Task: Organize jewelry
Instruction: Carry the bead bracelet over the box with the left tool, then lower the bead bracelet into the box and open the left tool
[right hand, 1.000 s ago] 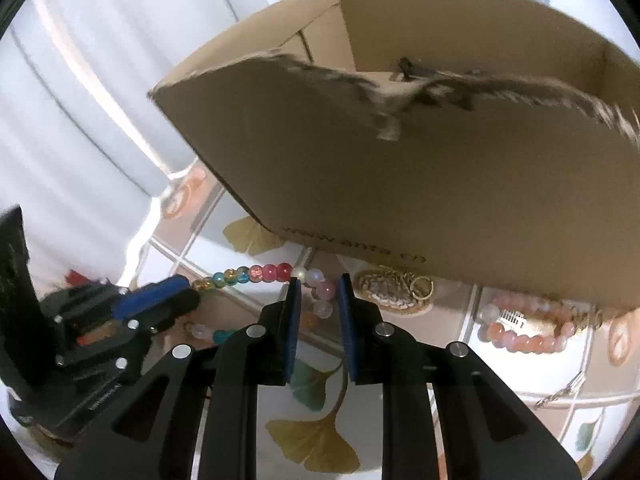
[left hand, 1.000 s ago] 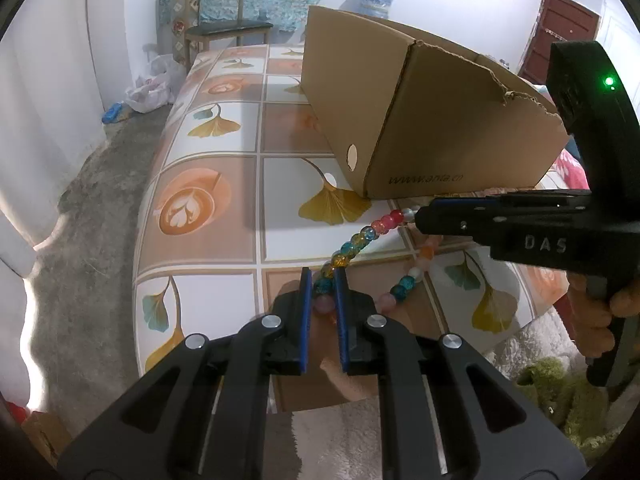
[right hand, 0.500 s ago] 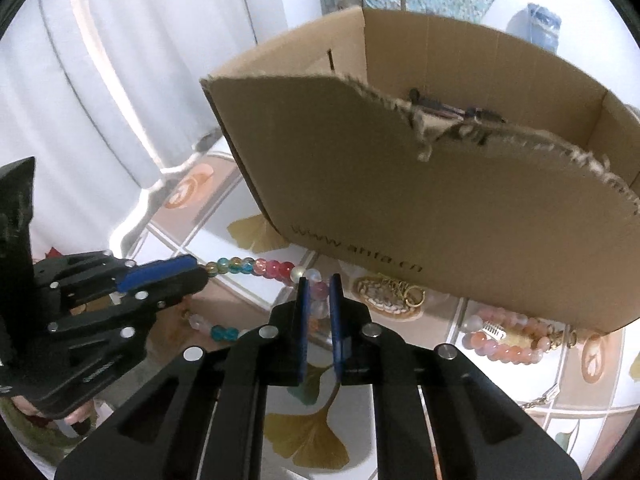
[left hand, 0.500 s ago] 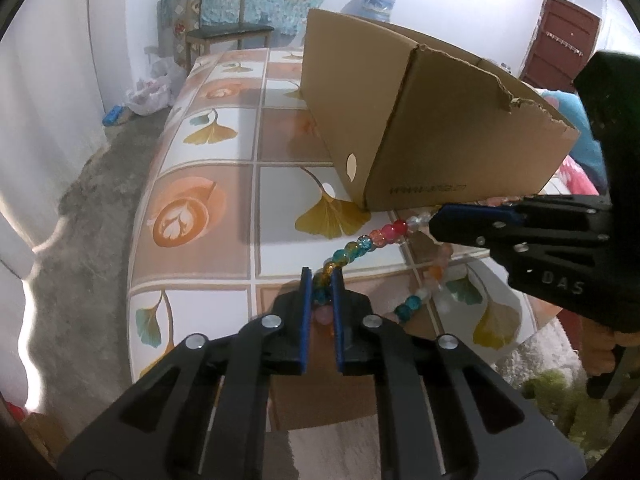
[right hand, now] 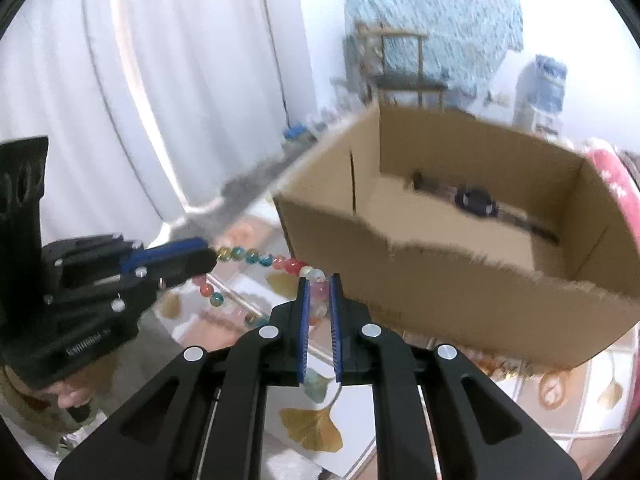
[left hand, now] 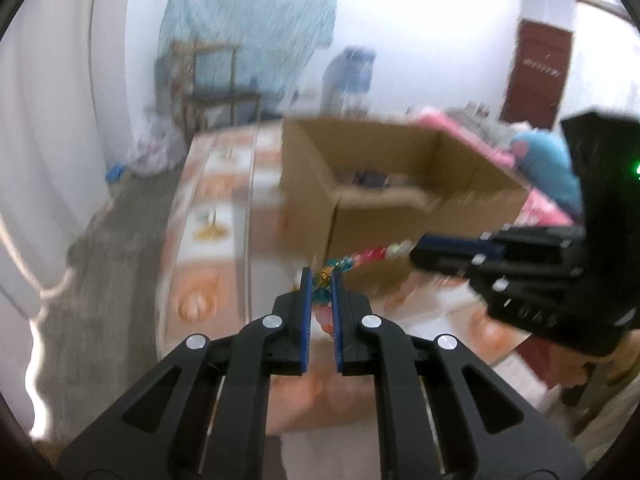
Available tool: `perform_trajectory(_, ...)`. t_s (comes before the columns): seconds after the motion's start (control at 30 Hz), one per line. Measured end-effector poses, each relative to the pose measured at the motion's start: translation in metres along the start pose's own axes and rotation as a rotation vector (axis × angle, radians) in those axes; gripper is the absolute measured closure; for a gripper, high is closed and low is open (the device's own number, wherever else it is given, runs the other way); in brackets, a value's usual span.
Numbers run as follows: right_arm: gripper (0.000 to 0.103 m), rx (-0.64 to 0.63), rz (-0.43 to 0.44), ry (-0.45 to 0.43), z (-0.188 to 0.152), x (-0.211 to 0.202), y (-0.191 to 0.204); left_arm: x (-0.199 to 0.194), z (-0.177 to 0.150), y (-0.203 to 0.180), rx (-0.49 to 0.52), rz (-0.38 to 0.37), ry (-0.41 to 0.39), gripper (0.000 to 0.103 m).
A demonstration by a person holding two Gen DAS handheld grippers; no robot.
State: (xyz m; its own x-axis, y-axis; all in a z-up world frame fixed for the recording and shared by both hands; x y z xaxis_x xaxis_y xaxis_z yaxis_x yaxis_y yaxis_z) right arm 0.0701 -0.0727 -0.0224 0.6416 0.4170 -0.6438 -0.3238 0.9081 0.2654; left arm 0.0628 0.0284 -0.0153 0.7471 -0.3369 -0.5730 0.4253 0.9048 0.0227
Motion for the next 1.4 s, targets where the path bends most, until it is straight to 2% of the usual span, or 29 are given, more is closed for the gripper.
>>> perform_trajectory(0.17,0.093,-0.033,0.041,-0.132,0.045,-0.039,0.002,-0.028,0.069,-0.015,0.079,-0.043,-0.154,0.095)
perform_trajectory(0.27,0.093,-0.077,0.005,-0.209,0.081,-0.053,-0.012,-0.017,0.105,-0.018,0.136,-0.037,-0.196,0.095)
perform_trajectory(0.37,0.093,-0.102,-0.037,-0.211,0.109,-0.045,-0.035,0.009,0.129,-0.023,0.167,-0.064,-0.184,0.095)
perform_trajectory(0.43,0.093,-0.096,-0.049,-0.154,0.119,-0.029,-0.052,0.038,0.139,-0.027,0.203,-0.070,-0.147,0.095)
perform_trajectory(0.5,0.093,-0.085,-0.060,-0.083,0.126,-0.008,-0.070,0.069,0.142,-0.031,0.222,-0.093,-0.078,0.095)
perform_trajectory(0.6,0.093,-0.025,-0.043,0.095,0.123,0.039,-0.099,0.121,0.137,-0.028,0.240,-0.106,0.059,0.095)
perform_trajectory(0.73,0.093,0.059,-0.011,0.292,0.107,0.082,-0.120,0.164,0.118,-0.020,0.233,-0.094,0.209,0.095)
perform_trajectory(0.8,0.093,0.100,-0.006,0.382,0.098,0.100,-0.128,0.178,0.111,-0.017,0.250,-0.083,0.255,0.095)
perform_trajectory(0.9,0.093,0.152,0.009,0.471,0.091,0.121,-0.137,0.188,0.103,-0.016,0.265,-0.078,0.296,0.095)
perform_trajectory(1.0,0.092,0.215,0.020,0.558,0.085,0.135,-0.144,0.191,0.101,-0.014,0.263,-0.073,0.308,0.094)
perform_trajectory(1.1,0.090,0.219,-0.008,0.541,0.089,0.138,-0.152,0.186,0.106,-0.011,0.262,-0.060,0.289,0.094)
perform_trajectory(1.13,0.087,0.239,0.002,0.533,0.091,0.136,-0.154,0.185,0.107,-0.010,0.259,-0.057,0.287,0.094)
perform_trajectory(1.3,0.086,0.300,0.043,0.445,0.107,0.110,-0.164,0.172,0.111,-0.003,0.233,-0.046,0.256,0.093)
perform_trajectory(1.33,0.086,0.309,0.062,0.413,0.111,0.098,-0.164,0.165,0.113,-0.003,0.225,-0.049,0.241,0.090)
perform_trajectory(1.37,0.085,0.313,0.080,0.388,0.115,0.089,-0.164,0.158,0.114,-0.002,0.219,-0.050,0.226,0.080)
perform_trajectory(1.4,0.082,0.312,0.103,0.352,0.119,0.074,-0.163,0.145,0.117,-0.001,0.208,-0.049,0.197,0.074)
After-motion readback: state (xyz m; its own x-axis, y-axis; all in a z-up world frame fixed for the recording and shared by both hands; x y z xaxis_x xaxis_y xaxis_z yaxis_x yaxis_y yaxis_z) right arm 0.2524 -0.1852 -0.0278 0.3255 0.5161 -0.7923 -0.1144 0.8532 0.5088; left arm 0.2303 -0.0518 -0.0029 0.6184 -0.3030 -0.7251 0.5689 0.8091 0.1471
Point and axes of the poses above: each gripper's, at about its wrist camera, not at the fingertips, and x roughly the way its jaws point, y to its left, z to its top, the point moved 9 cm from there along x, roughly the way its jaws point, and after that the axes turned 10 degrees about x, right-handed, at the moved point
